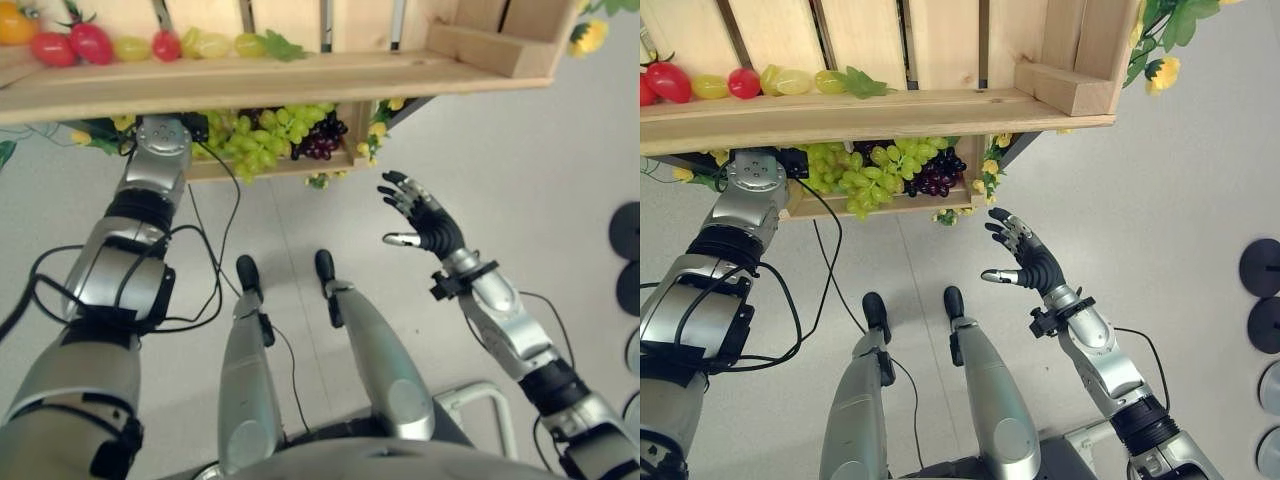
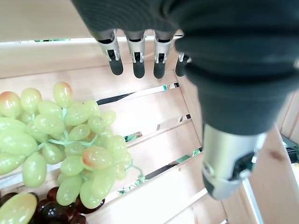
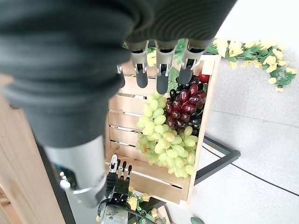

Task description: Pick up the fruits from the basket on one side to the basket on the other side

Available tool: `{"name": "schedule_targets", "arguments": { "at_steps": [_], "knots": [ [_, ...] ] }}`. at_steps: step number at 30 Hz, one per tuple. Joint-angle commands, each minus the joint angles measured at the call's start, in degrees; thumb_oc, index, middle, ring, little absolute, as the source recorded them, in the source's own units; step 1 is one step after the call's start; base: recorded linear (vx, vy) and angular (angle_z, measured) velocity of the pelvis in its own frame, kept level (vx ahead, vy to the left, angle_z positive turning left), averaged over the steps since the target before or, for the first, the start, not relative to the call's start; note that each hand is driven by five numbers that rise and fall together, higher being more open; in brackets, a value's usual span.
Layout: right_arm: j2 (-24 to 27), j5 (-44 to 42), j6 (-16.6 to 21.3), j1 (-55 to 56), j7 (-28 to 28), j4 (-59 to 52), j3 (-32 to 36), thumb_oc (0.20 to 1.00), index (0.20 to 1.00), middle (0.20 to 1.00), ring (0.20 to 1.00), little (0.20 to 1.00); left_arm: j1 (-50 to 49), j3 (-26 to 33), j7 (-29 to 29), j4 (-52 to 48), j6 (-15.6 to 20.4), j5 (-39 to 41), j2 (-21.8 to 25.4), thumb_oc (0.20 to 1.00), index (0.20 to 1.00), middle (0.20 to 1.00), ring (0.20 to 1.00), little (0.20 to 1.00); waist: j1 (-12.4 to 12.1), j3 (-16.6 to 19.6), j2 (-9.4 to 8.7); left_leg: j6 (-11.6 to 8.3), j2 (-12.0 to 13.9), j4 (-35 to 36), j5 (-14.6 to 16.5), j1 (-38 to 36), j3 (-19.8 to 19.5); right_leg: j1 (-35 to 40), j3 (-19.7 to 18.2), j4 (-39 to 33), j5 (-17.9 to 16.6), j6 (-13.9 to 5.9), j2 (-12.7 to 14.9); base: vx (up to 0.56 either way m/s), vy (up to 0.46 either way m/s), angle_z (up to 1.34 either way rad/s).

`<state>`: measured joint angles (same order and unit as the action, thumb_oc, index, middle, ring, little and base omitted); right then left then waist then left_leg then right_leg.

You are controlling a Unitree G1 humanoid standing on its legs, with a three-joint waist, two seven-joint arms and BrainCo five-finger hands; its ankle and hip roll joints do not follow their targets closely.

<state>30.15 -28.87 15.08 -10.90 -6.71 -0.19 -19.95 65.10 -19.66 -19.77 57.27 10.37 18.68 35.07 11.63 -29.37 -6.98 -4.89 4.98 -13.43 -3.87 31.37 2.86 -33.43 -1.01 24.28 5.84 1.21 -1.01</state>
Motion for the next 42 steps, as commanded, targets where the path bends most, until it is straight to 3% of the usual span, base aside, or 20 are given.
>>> {"name": "schedule_targets", "arguments": {
  "at_steps": [1, 2, 3, 10, 15, 22, 32, 34, 38, 42],
  "knots": [
    [-0.69, -1.15, 3.17, 3.28, -0.33, -5.23, 5.47, 1.0, 1.0, 1.0, 1.0, 1.0, -3.81, 2.69, -0.38, -7.89, 3.94, -0.01, -0.25, 1.0, 1.0, 1.0, 1.0, 1.0, -1.32, 1.73, -0.18, 0.89, 0.24, -6.57, 5.27, -1.53, -1.26, 2.41, -1.48, -3.65, -2.01, -6.78, 2.01, 0.0, 0.0, 0.0],
    [-0.66, -1.15, 3.17, 3.31, -0.33, -5.24, 5.44, 1.0, 1.0, 1.0, 1.0, 1.0, -3.92, 2.74, -0.41, -7.99, 3.9, -0.04, -0.26, 1.0, 1.0, 1.0, 1.0, 1.0, -1.29, 1.77, -0.17, 0.88, 0.24, -6.55, 5.26, -1.54, -1.26, 2.42, -1.48, -3.66, -2.01, -6.78, 2.01, 0.0, 0.0, 0.0],
    [-1.14, -0.51, 3.11, 3.6, -0.02, -5.19, 5.93, 1.0, 1.0, 1.0, 1.0, 1.0, -8.99, 5.47, -0.97, -14.76, 6.34, 2.94, -1.45, 1.0, 1.0, 1.0, 1.0, 1.0, -1.84, 1.76, 0.28, 0.91, 0.01, -6.07, 5.26, -2.08, -1.31, 2.88, -1.27, -3.93, -1.94, -6.68, 2.24, 0.0, 0.0, 0.0],
    [-2.68, 2.2, 3.56, 4.93, 1.81, -4.61, 10.19, 1.0, 1.0, 1.0, 1.0, 1.0, -35.26, 16.82, -0.54, -42.1, 13.49, 3.95, -6.24, 1.0, 1.0, 1.0, 1.0, 1.0, -4.55, 1.86, 1.36, 1.16, -0.85, -4.87, 5.45, -3.9, -1.84, 4.89, -0.84, -4.83, -1.82, -6.27, 2.93, 0.01, -0.001, -0.01],
    [-2.68, 3.15, 3.69, 6.28, 1.87, -3.84, 12.87, 1.0, 1.0, 1.0, 1.0, 1.0, -47.15, 20.49, 3.13, -50.61, 14.76, 3.86, -9.63, 1.0, 1.0, 1.0, 1.0, 1.0, -5.86, 2.87, 1.62, 1.52, -1.39, -4.0, 5.84, -5.83, -1.98, 6.62, -0.63, -5.12, -1.56, -6.21, 3.42, 0.03, 0.002, 0.12],
    [-2.67, 3.85, 4.24, 7.98, 2.2, -2.27, 16.47, 1.0, 1.0, 1.0, 1.0, 1.0, -54.64, 21.74, 8.19, -53.0, 15.44, 6.9, -11.67, 1.0, 1.0, 1.0, 1.0, 1.0, -7.26, 5.02, 2.59, 1.77, -2.14, -1.34, 5.28, -8.93, -2.74, 10.09, 0.42, -7.29, -2.11, -6.55, 4.64, 0.03, 0.001, 0.11],
    [-3.5, 3.84, 4.95, 10.57, 2.84, 1.22, 20.11, 1.0, 1.0, 1.0, 1.0, 1.0, -60.64, 21.48, 12.91, -55.63, 15.36, 6.09, -10.83, 1.0, 1.0, 1.0, 1.0, 1.0, -8.47, 8.38, 3.99, 1.69, -3.06, 2.24, 4.53, -14.02, -4.54, 15.82, 2.8, -9.66, -1.96, -6.87, 5.83, 0.04, -0.001, 0.15],
    [-4.14, 4.3, 4.72, 12.1, 3.9, 8.78, 21.1, 1.0, 1.0, 1.0, 1.0, 1.0, -62.99, 19.35, 14.72, -50.32, 14.24, 4.02, -9.87, 1.0, 1.0, 1.0, 1.0, 1.0, -8.76, 11.09, 4.5, 1.67, -3.44, 3.8, 4.47, -17.03, -4.89, 19.32, 3.92, -12.04, -2.3, -7.35, 6.15, 0.09, 0.017, 0.13],
    [-4.57, 5.27, 4.56, 13.04, 4.63, 12.01, 22.13, 1.0, 1.0, 1.0, 1.0, 1.0, -63.62, 18.74, 14.09, -43.95, 13.7, 1.15, -9.72, 1.0, 1.0, 1.0, 1.0, 1.0, -8.64, 12.15, 4.7, 1.66, -3.42, 4.77, 4.52, -18.79, -4.77, 20.93, 4.26, -12.93, -2.34, -7.63, 6.38, 0.04, 0.026, 0.14],
    [-5.77, 3.38, 5.16, 15.09, 4.17, 10.85, 25.0, 1.0, 1.0, 1.0, 1.0, 1.0, -65.47, 21.18, 14.48, -45.15, 14.03, 2.54, -10.44, 1.0, 1.0, 1.0, 1.0, 1.0, -8.31, 13.84, 4.45, 1.72, -3.36, 5.0, 5.08, -20.51, -4.49, 22.31, 4.08, -12.93, -1.93, -7.78, 6.35, 0.06, 0.017, 0.0]
  ]
}}
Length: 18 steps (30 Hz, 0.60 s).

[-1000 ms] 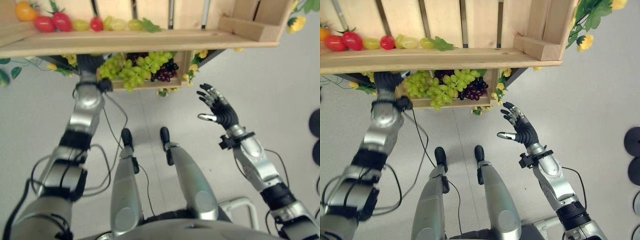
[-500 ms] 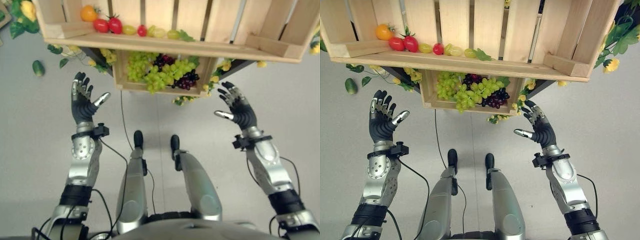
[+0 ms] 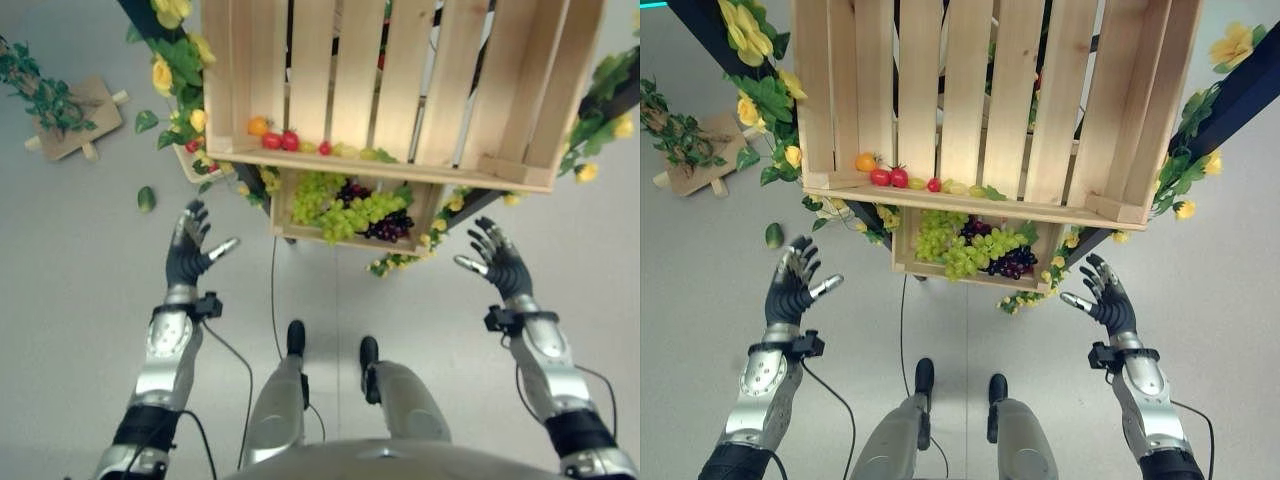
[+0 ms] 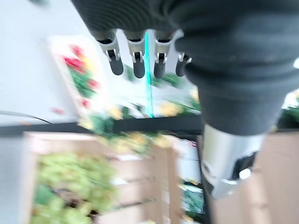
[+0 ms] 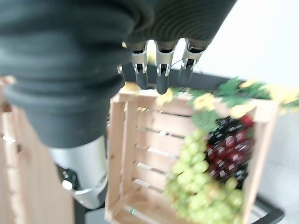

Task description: Pick up the fruits from the basket on one side to the basket on the other side

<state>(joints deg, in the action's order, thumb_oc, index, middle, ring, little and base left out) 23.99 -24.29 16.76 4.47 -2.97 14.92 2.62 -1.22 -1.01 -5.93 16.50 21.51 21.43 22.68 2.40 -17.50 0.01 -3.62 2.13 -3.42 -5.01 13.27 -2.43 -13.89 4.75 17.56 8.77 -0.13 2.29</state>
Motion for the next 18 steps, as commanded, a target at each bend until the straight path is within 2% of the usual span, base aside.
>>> {"name": "schedule_targets", "arguments": {
  "at_steps": [1, 9, 10, 14, 18],
  "knots": [
    [0.09, -1.51, 3.53, 0.14, 0.34, -4.52, 3.08, 1.0, 1.0, 1.0, 1.0, 1.0, 0.56, 2.78, 0.75, -4.99, 2.87, -0.09, 1.85, 1.0, 1.0, 1.0, 1.0, 1.0, 0.98, 2.41, -2.57, 0.5, -0.54, -5.0, 6.39, -2.74, 0.84, 3.05, -1.63, -6.11, -4.72, -6.45, 3.01, 0.05, 0.013, 0.03],
    [-0.39, -1.48, 3.73, 1.75, 0.42, -6.03, 5.8, 1.0, 1.0, 1.0, 1.0, 1.0, -0.13, 3.33, 1.62, -7.84, 2.77, -1.13, 2.53, 1.0, 1.0, 1.0, 1.0, 1.0, 2.19, 4.92, -3.49, 1.04, -0.23, -6.45, 8.77, -5.19, 2.4, 5.25, -3.52, -6.72, -4.55, -6.68, 2.72, 0.04, 0.035, -0.03],
    [-0.4, -1.05, 3.63, 1.96, 0.39, -6.05, 6.14, 1.0, 1.0, 1.0, 1.0, 1.0, -0.44, 3.55, 1.72, -7.84, 2.68, -1.79, 2.63, 1.0, 1.0, 1.0, 1.0, 1.0, 2.65, 5.42, -3.84, 1.4, -0.05, -7.33, 9.82, -5.97, 3.75, 5.64, -5.09, -6.99, -5.01, -6.95, 2.65, 0.03, 0.077, -0.39],
    [-0.61, -0.61, 3.4, 2.73, 0.37, -6.29, 7.01, 1.0, 1.0, 1.0, 1.0, 1.0, -0.9, 4.09, 1.77, -9.0, 2.54, -2.93, 2.86, 1.0, 1.0, 1.0, 1.0, 1.0, 3.47, 5.96, -4.13, 1.85, 0.11, -8.73, 11.28, -6.82, 5.81, 5.91, -7.43, -7.29, -5.57, -7.41, 2.64, 0.0, 0.086, -0.5],
    [-0.98, -0.94, 3.58, 3.07, 0.82, -7.16, 8.42, 1.0, 1.0, 1.0, 1.0, 1.0, 0.87, 4.42, 0.69, -10.02, 2.67, -4.02, 3.3, 1.0, 1.0, 1.0, 1.0, 1.0, 5.73, 5.84, -4.27, 3.45, -0.25, -10.91, 13.85, -7.44, 9.8, 4.22, -12.37, -5.84, -6.8, -9.18, 3.14, -0.07, 0.189, -0.49]
  ]
}}
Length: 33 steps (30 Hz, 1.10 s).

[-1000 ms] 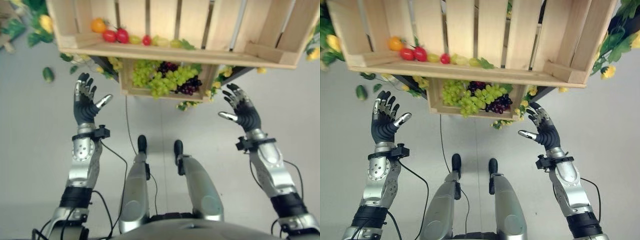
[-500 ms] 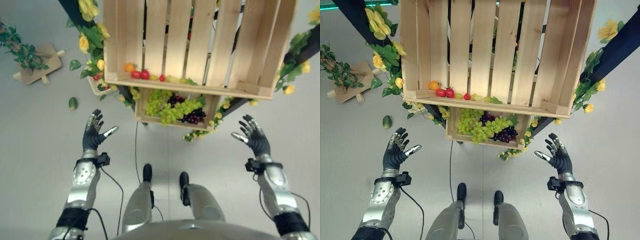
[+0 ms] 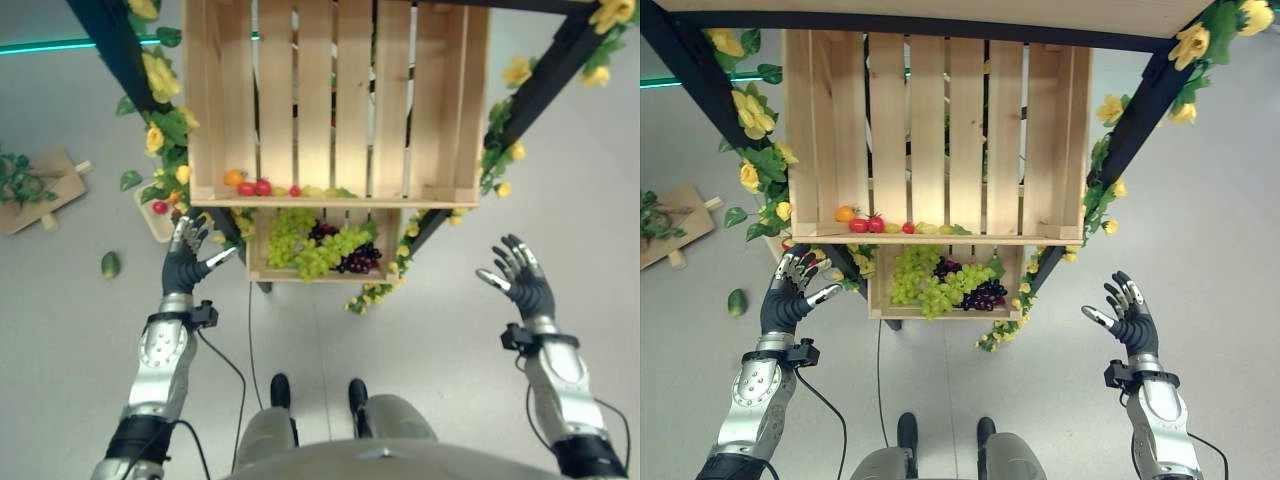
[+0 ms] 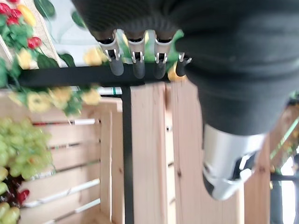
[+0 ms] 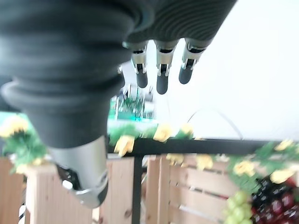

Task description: Pick up the fruits from the basket on one side to the basket on the other side

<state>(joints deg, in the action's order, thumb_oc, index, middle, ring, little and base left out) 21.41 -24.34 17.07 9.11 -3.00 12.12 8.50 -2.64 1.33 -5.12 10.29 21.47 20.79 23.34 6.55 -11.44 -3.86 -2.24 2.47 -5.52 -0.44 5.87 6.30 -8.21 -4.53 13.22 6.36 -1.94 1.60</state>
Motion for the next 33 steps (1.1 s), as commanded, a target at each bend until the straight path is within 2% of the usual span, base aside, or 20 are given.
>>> {"name": "schedule_targets", "arguments": {
  "at_steps": [1, 6, 7, 8, 10, 12, 13, 14, 17, 18, 21, 22, 24, 25, 26, 27, 28, 29, 30, 33],
  "knots": [
    [1.64, -0.68, 3.4, -1.45, 0.97, -4.73, 2.81, 1.0, 1.0, 1.0, 1.0, 1.0, 2.79, 2.12, -0.35, -4.18, 2.83, -3.74, 2.87, 1.0, 1.0, 1.0, 1.0, 1.0, 2.22, -0.48, -0.52, 2.23, -0.7, -9.32, 9.57, -0.01, 1.77, -1.91, -3.82, -1.15, -4.79, -7.86, 4.02, -0.1, 0.191, -0.63],
    [1.16, 0.42, 4.06, -2.41, 2.68, -5.52, 4.18, 1.0, 1.0, 1.0, 1.0, 1.0, 5.76, 1.75, -1.92, -5.47, 3.64, -4.74, 3.1, 1.0, 1.0, 1.0, 1.0, 1.0, 4.82, -2.71, -1.54, 3.18, -1.68, -8.96, 10.46, -0.01, 7.42, -5.95, -9.18, -2.59, -11.6, -11.87, 5.38, -0.17, 0.183, -0.54],
    [0.94, 0.43, 4.2, -3.08, 3.24, -5.49, 4.06, 1.0, 1.0, 1.0, 1.0, 1.0, 6.07, 1.89, -2.46, -5.91, 3.66, -4.31, 3.05, 1.0, 1.0, 1.0, 1.0, 1.0, 4.7, -3.34, -1.41, 3.04, -1.08, -8.44, 10.58, -0.28, 8.84, -7.26, -7.22, -2.51, -12.25, -12.24, 6.04, -0.2, 0.111, -0.86],
    [0.86, 0.66, 4.35, -3.68, 3.66, -5.82, 3.71, 1.0, 1.0, 1.0, 1.0, 1.0, 6.05, 2.21, -2.75, -6.33, 3.64, -3.82, 3.03, 1.0, 1.0, 1.0, 1.0, 1.0, 3.66, -4.0, -1.2, 2.8, -0.13, -7.89, 10.16, -0.54, 10.54, -8.51, -2.35, -2.54, -12.17, -12.11, 7.62, -0.2, 0.109, -0.76],
    [1.24, 1.72, 4.49, -4.91, 4.98, -6.43, 2.93, 1.0, 1.0, 1.0, 1.0, 1.0, 5.99, 2.94, -3.88, -7.57, 3.68, -4.47, 3.64, 1.0, 1.0, 1.0, 1.0, 1.0, 1.3, -5.36, -0.03, 2.72, 1.8, -7.54, 8.96, -0.62, 13.54, -9.75, 11.02, 2.12, -10.34, -9.81, 12.48, -0.22, 0.127, -0.94],
    [1.51, 1.86, 4.18, -5.29, 5.18, -6.49, 2.51, 1.0, 1.0, 1.0, 1.0, 1.0, 5.85, 2.97, -4.09, -7.89, 3.49, -4.55, 3.58, 1.0, 1.0, 1.0, 1.0, 1.0, 1.09, -5.63, 0.36, 2.96, 1.87, -7.53, 8.37, -0.41, 13.84, -9.08, 13.61, 6.3, -8.54, -8.95, 13.68, -0.2, 0.169, -1.19],
    [1.81, 2.53, 3.69, -5.62, 5.21, -6.29, 2.11, 1.0, 1.0, 1.0, 1.0, 1.0, 5.46, 3.71, -4.23, -8.26, 3.15, -4.84, 3.81, 1.0, 1.0, 1.0, 1.0, 1.0, 0.66, -5.0, 1.13, 4.06, 2.09, -6.59, 7.4, -0.09, 16.72, -7.57, 16.31, 13.9, -5.99, -8.11, 13.06, -0.19, 0.273, -0.79],
    [2.13, 2.97, 3.39, -5.72, 5.17, -6.28, 2.12, 1.0, 1.0, 1.0, 1.0, 1.0, 4.78, 4.34, -4.33, -8.58, 3.01, -4.9, 3.79, 1.0, 1.0, 1.0, 1.0, 1.0, 0.11, -4.34, 1.32, 4.16, 1.58, -5.96, 8.71, -0.65, 16.99, -6.23, 16.44, 16.89, -3.17, -8.41, 12.82, -0.14, 0.23, -0.4],
    [2.43, 3.45, 3.05, -6.36, 5.21, -5.72, 1.7, 1.0, 1.0, 1.0, 1.0, 1.0, 2.81, 5.68, -4.46, -9.66, 2.54, -5.11, 3.06, 1.0, 1.0, 1.0, 1.0, 1.0, -1.4, -3.61, 1.07, 4.51, 1.45, -5.74, 9.0, -1.02, 19.88, -3.54, 18.16, 17.91, -0.72, -8.14, 12.56, -0.05, -0.011, -0.58],
    [2.4, 3.71, 2.89, -6.73, 4.98, -5.54, 1.26, 1.0, 1.0, 1.0, 1.0, 1.0, 1.79, 6.46, -4.21, -9.64, 2.43, -4.9, 2.1, 1.0, 1.0, 1.0, 1.0, 1.0, -3.12, -1.96, -0.04, 3.6, 1.67, -6.93, 8.78, 0.24, 22.3, 2.02, 21.04, 6.96, 1.19, -7.41, 12.16, -0.05, -0.152, -0.71],
    [2.63, 3.35, 2.94, -6.51, 4.77, -5.51, 1.11, 1.0, 1.0, 1.0, 1.0, 1.0, 1.26, 6.67, -4.21, -9.41, 2.5, -5.24, 1.52, 1.0, 1.0, 1.0, 1.0, 1.0, -3.66, -1.51, 0.21, 2.17, 3.17, -7.66, 7.65, 0.98, 23.5, 3.38, 19.62, 0.99, 0.34, -7.01, 9.72, -0.04, -0.182, -1.2],
    [2.95, 3.5, 2.74, -6.13, 4.62, -5.67, 1.37, 1.0, 1.0, 1.0, 1.0, 1.0, 1.25, 6.55, -3.89, -8.91, 2.43, -4.06, 0.69, 0.548, 0.548, 0.548, 0.548, 0.548, -3.18, -0.88, 0.7, 1.42, 4.12, -7.11, 6.85, 0.67, 24.01, 4.31, 18.91, -1.56, 0.71, -6.7, 8.24, 0.03, -0.131, -0.3],
    [3.18, 2.9, 2.69, -5.5, 4.24, -6.06, 1.75, 1.0, 1.0, 1.0, 1.0, 1.0, 0.88, 6.24, -3.37, -8.84, 2.23, -3.73, 0.44, 0.667, 0.667, 0.667, 0.667, 0.667, -3.01, -0.5, 0.95, 0.43, 4.62, -6.37, 5.46, 0.56, 23.5, 5.43, 19.57, -3.27, 0.67, -6.23, 7.49, 0.02, -0.113, -0.28],
    [3.3, 2.81, 2.65, -5.38, 4.21, -6.14, 1.89, 1.0, 1.0, 1.0, 1.0, 1.0, 0.91, 6.19, -3.29, -8.58, 2.05, -4.25, 0.68, 0.605, 0.605, 0.605, 0.605, 0.605, -2.75, -0.31, 0.91, 0.22, 4.84, -6.1, 5.13, 0.43, 23.51, 5.86, 19.64, -3.77, 0.76, -6.06, 7.11, 0.02, -0.051, -0.12],
    [3.34, 2.65, 2.67, -5.44, 4.19, -6.04, 1.9, 1.0, 1.0, 1.0, 1.0, 1.0, 1.0, 6.07, -3.46, -8.51, 2.04, -4.33, 0.67, 0.482, 0.482, 0.482, 0.482, 0.482, -2.64, -0.26, 0.91, -0.04, 4.95, -5.87, 4.84, 0.27, 23.31, 6.17, 19.77, -4.02, 0.7, -5.97, 6.81, 0.02, -0.063, -0.04],
    [3.4, 2.55, 2.77, -5.37, 4.13, -6.21, 1.96, 1.0, 1.0, 1.0, 1.0, 1.0, 1.09, 6.13, -3.63, -8.54, 1.92, -4.15, 0.5, 0.238, 0.238, 0.238, 0.238, 0.238, -2.47, -0.27, 0.96, -0.1, 4.99, -5.53, 4.77, -0.03, 23.11, 6.17, 19.74, -3.83, 0.72, -5.81, 6.65, 0.01, -0.036, 0.11],
    [3.41, 2.54, 2.77, -5.37, 4.13, -6.21, 1.96, 1.0, 1.0, 1.0, 1.0, 1.0, 1.09, 6.13, -3.63, -8.55, 1.91, -4.15, 0.49, 0.213, 0.213, 0.213, 0.213, 0.213, -2.46, -0.29, 0.96, -0.1, 4.98, -5.51, 4.76, -0.05, 23.1, 6.19, 19.75, -3.83, 0.73, -5.81, 6.65, 0.03, -0.049, 0.13],
    [3.28, 2.53, 2.56, -4.57, 3.39, -6.75, 2.43, 1.0, 1.0, 1.0, 1.0, 1.0, 0.75, 6.38, -3.31, -8.77, 1.87, -4.44, 0.22, 0.238, 0.238, 0.238, 0.238, 0.238, -2.12, -0.01, 0.88, -0.12, 5.05, -5.43, 4.76, -0.7, 23.03, 6.35, 19.8, -3.55, 0.88, -5.54, 6.52, 0.04, -0.039, 0.11],
    [3.17, 2.47, 2.57, -4.51, 3.37, -6.95, 2.63, 1.0, 1.0, 1.0, 1.0, 1.0, 0.67, 6.37, -3.3, -8.79, 1.79, -4.53, 0.1, 0.2, 0.2, 0.2, 0.2, 0.2, -2.05, 0.13, 0.89, -0.14, 5.07, -5.42, 4.81, -0.86, 23.01, 6.42, 19.89, -3.46, 0.92, -5.53, 6.56, 0.05, -0.047, 0.13],
    [2.94, 2.7, 2.55, -4.53, 3.45, -6.86, 2.91, 1.0, 1.0, 1.0, 1.0, 1.0, 0.44, 6.41, -3.28, -8.85, 1.45, -4.58, -0.36, 0.222, 0.222, 0.222, 0.222, 0.222, -1.83, 0.41, 0.85, -0.16, 5.3, -5.74, 5.1, -1.32, 22.83, 6.44, 19.65, -2.82, 1.07, -5.37, 6.69, 0.02, -0.014, 0.08]
  ]
}}
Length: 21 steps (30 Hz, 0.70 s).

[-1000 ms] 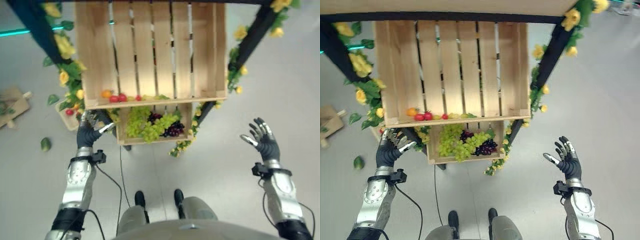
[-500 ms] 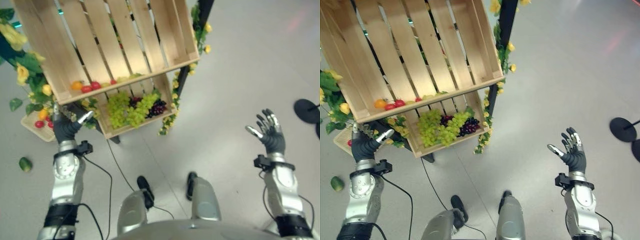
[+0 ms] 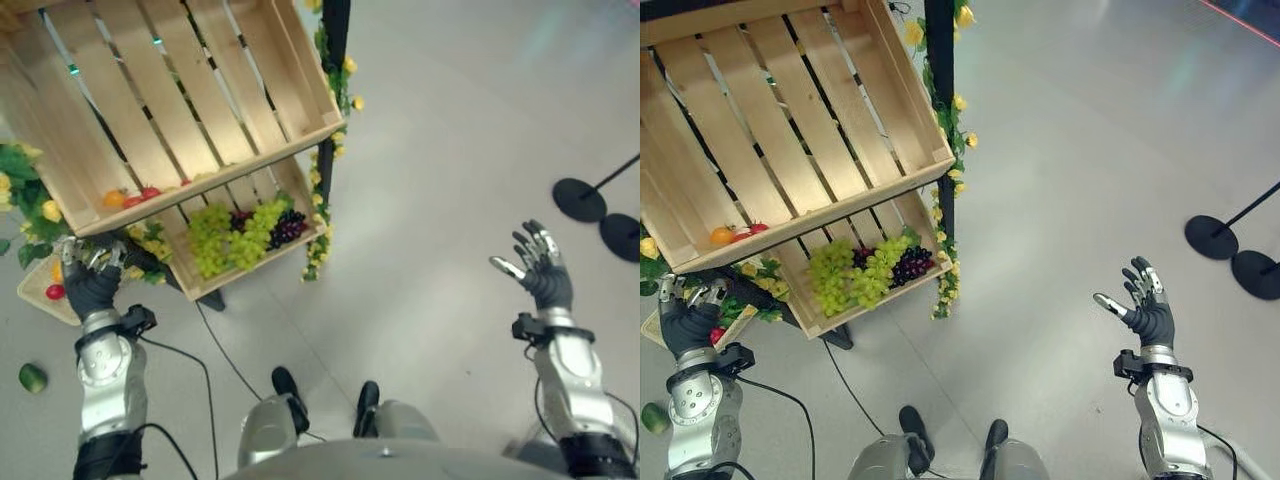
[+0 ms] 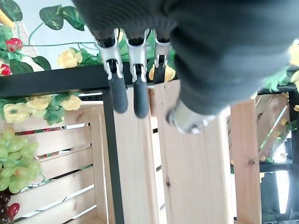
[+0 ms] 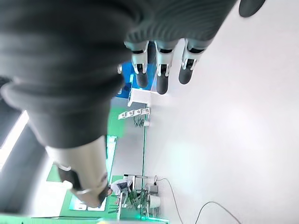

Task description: Pick up the fruits from the basket on one side to the basket on the other side

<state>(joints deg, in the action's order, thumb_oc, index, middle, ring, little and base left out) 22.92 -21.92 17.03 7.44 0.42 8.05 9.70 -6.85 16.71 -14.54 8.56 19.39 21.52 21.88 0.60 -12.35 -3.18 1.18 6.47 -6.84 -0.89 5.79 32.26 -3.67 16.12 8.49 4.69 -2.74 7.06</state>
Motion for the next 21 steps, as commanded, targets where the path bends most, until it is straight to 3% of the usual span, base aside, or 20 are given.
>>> {"name": "schedule_targets", "arguments": {
  "at_steps": [1, 2, 3, 5, 21],
  "knots": [
    [1.33, 0.12, 2.54, -2.87, -0.09, -2.82, 1.7, 1.0, 1.0, 1.0, 1.0, 1.0, 4.56, -8.89, 6.18, -7.2, 3.51, -5.47, 1.12, 0.464, 0.464, 0.464, 0.464, 0.464, 4.15, 1.48, 0.19, -3.55, 1.27, -4.42, 5.66, -1.43, -3.13, 1.9, -0.98, 1.94, 2.8, -4.57, 1.24, 0.04, -0.033, 0.01],
    [1.16, -0.1, 2.58, -2.94, -0.13, -2.9, 1.67, 1.0, 1.0, 1.0, 1.0, 1.0, 4.54, -8.85, 6.07, -7.2, 3.5, -5.41, 1.02, 0.583, 0.583, 0.583, 0.583, 0.583, 4.19, 1.58, 0.22, -3.57, 1.31, -4.46, 5.71, -1.58, -3.08, 1.85, -0.97, 2.09, 2.78, -4.55, 1.28, 0.0, 0.0, 0.0],
    [1.13, -0.01, 2.56, -2.89, -0.18, -2.96, 1.67, 1.0, 1.0, 1.0, 1.0, 1.0, 4.49, -8.85, 6.02, -7.15, 3.48, -5.28, 0.9, 0.78, 0.78, 0.78, 0.78, 0.78, 4.25, 1.68, 0.26, -3.59, 1.38, -4.51, 5.77, -1.75, -3.04, 1.81, -0.99, 2.21, 2.78, -4.54, 1.36, 0.0, 0.0, 0.0],
    [1.05, 0.18, 2.53, -2.8, -0.17, -2.88, 1.79, 1.0, 1.0, 1.0, 1.0, 1.0, 4.33, -8.82, 6.13, -7.24, 3.42, -5.42, 0.92, 1.0, 1.0, 1.0, 1.0, 1.0, 4.26, 1.89, 0.24, -3.5, 1.36, -4.58, 5.95, -2.02, -3.09, 1.9, -1.0, 2.37, 2.86, -4.53, 1.38, 0.02, -0.004, 0.0],
    [-0.12, -0.14, 2.72, -2.53, -0.03, -2.68, 2.56, 1.0, 1.0, 1.0, 1.0, 1.0, 2.62, -5.09, 4.45, -4.8, 3.49, -4.96, 0.78, 1.0, 1.0, 1.0, 1.0, 1.0, 3.93, 2.4, 0.42, -3.37, 1.13, -4.03, 5.92, -2.38, -3.96, 1.91, -1.03, 2.45, 2.61, -4.53, 1.5, 0.0, -0.001, -0.01]
  ]
}}
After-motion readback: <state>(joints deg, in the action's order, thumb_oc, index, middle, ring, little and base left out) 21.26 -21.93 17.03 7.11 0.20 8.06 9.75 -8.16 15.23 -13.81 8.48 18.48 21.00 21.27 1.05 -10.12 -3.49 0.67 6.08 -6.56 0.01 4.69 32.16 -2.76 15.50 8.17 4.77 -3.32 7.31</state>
